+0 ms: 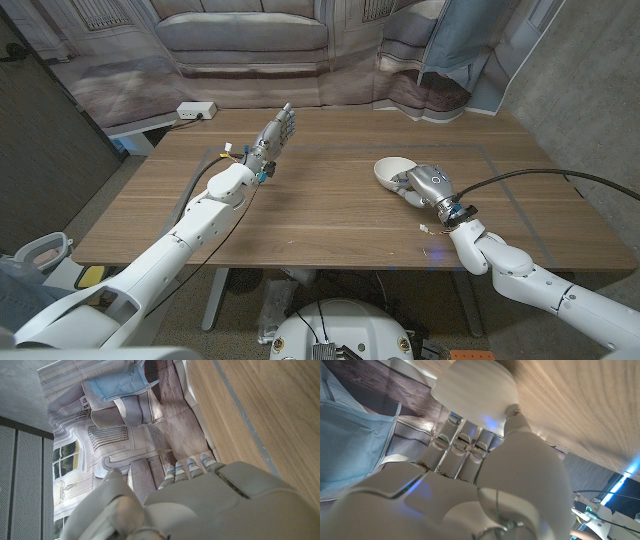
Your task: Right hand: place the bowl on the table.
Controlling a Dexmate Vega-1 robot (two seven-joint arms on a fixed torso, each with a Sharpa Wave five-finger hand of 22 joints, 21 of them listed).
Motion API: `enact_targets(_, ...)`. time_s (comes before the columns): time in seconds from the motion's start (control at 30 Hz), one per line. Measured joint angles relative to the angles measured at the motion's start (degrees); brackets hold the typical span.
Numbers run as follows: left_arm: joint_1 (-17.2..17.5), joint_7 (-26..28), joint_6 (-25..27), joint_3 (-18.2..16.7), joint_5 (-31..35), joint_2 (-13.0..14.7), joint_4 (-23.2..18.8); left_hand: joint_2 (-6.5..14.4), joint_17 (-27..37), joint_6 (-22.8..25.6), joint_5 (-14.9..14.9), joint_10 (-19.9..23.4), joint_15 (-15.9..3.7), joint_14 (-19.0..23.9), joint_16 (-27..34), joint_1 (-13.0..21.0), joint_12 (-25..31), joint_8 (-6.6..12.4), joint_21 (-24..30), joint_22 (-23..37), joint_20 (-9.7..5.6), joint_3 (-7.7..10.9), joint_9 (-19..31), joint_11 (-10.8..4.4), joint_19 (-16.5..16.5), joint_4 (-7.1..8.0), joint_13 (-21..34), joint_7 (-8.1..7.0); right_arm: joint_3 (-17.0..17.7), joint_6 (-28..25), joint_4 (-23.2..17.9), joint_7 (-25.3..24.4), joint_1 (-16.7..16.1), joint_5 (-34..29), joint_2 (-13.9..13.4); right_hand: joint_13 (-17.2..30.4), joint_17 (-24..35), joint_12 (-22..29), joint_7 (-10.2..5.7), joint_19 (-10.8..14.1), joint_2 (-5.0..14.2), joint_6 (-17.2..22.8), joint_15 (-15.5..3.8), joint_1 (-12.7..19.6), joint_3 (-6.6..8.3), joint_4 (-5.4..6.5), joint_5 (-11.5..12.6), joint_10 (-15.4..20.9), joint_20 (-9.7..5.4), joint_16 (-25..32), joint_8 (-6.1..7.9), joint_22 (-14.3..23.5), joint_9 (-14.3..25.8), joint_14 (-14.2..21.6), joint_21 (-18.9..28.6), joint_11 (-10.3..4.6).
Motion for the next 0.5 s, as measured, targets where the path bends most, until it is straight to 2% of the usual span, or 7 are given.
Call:
enact_targets(0.4,0.53,0.61,0.28,-0.11,0.16,0.32,-0.98,0.0,0.0,0.0,0.0,0.0,0.0,0.0,0.0,0.0,0.0,0.0,0.0,0.0,0.0,0.0,0.0,0.0,0.0,0.0,0.0,0.0,-0.49,-0.23,0.57,0.01,0.29,0.44,0.07,-0.02,0.1,-0.01,-0.6,-0.22,0.24,0.58,-0.31,-0.24,0.0,0.0,0.14,0.09,-0.19,-0.21,-0.06,-0.3,0.0,0.32,0.89,-0.09)
enact_targets(0.5,0.66,0.8,0.3,-0.14,0.22,0.36,-1.17,0.0,0.0,0.0,0.0,0.0,0.0,0.0,0.0,0.0,0.0,0.0,0.0,0.0,0.0,0.0,0.0,0.0,0.0,0.0,0.0,0.0,-0.53,-0.23,0.57,0.02,0.29,0.51,-0.09,0.17,0.03,-0.45,-1.24,-0.72,0.78,-0.06,-0.31,-0.78,-0.21,0.1,0.13,-0.48,0.3,-0.61,-0.45,-0.63,0.0,0.32,1.56,-0.18)
